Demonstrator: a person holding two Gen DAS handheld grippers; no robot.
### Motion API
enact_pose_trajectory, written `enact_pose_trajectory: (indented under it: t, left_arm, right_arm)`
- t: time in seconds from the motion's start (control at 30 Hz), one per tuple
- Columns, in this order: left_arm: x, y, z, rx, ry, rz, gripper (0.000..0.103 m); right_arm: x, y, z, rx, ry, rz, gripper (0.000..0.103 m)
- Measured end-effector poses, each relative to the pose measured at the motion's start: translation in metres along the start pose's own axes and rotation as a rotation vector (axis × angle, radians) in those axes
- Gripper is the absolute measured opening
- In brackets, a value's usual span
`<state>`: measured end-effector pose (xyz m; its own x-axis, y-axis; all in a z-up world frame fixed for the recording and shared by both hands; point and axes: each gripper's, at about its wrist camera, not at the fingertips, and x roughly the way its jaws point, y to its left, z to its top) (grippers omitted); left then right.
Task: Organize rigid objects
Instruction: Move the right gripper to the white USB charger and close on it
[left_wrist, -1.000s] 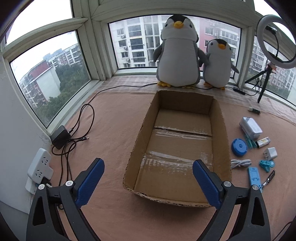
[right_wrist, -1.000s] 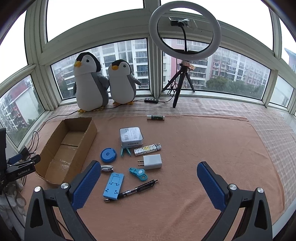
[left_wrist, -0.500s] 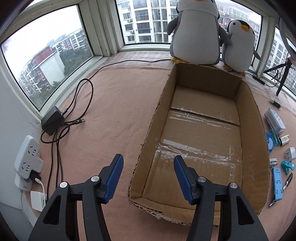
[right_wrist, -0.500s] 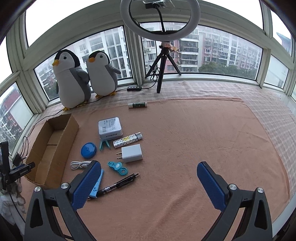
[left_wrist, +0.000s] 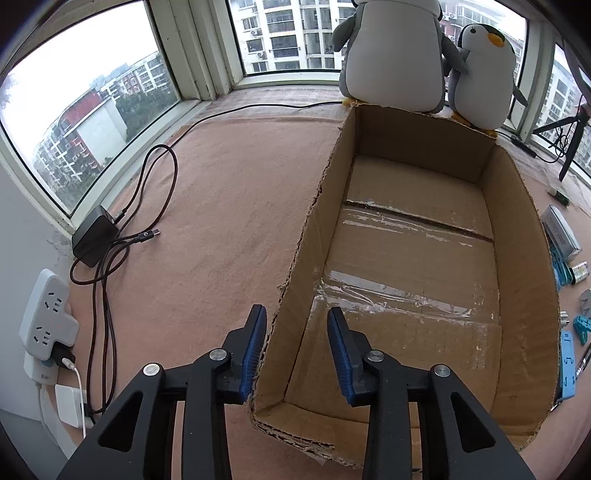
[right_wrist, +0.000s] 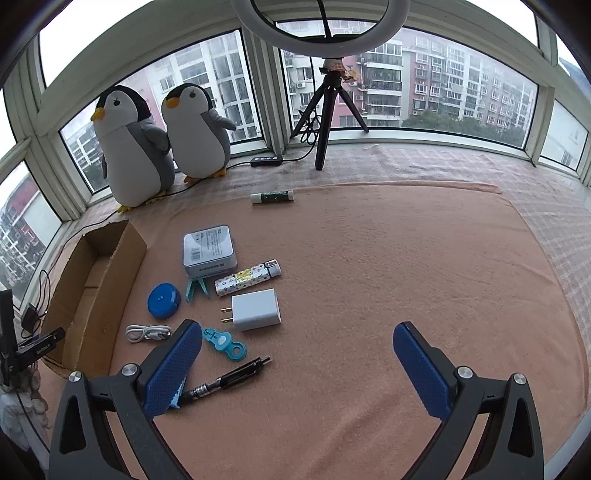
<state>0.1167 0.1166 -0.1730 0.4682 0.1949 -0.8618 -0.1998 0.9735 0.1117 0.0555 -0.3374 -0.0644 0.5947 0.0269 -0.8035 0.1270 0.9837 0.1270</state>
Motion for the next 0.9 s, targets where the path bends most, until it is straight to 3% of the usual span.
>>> enact_pose_trajectory:
  t: [0.13, 0.27, 0.57, 0.67, 0.9]
  left_arm:
    - [0.006, 0.001, -0.002, -0.002, 0.012, -0.002, 0.034]
    - [0.012, 0.002, -0.005, -0.011, 0.032, -0.014, 0.03]
    - [0.014, 0.003, -0.005, -0.007, 0.025, -0.026, 0.029]
    - [0.015, 0.004, -0.005, -0.007, 0.02, -0.031, 0.029]
    - [0.015, 0.004, -0.006, -0.009, 0.013, -0.031, 0.029]
  right_arm:
    - [0.017, 0.006, 0.008, -0.018, 0.032, 0.022, 0.101]
    - [0.038, 0.014, 0.014, -0.063, 0.074, 0.027, 0.093]
    - [0.072, 0.025, 0.021, -0.112, 0.152, 0.046, 0.089]
    - [0.081, 0.024, 0.023, -0.104, 0.182, 0.057, 0.083]
    - [0.098, 0.029, 0.026, -0.14, 0.222, 0.032, 0.082]
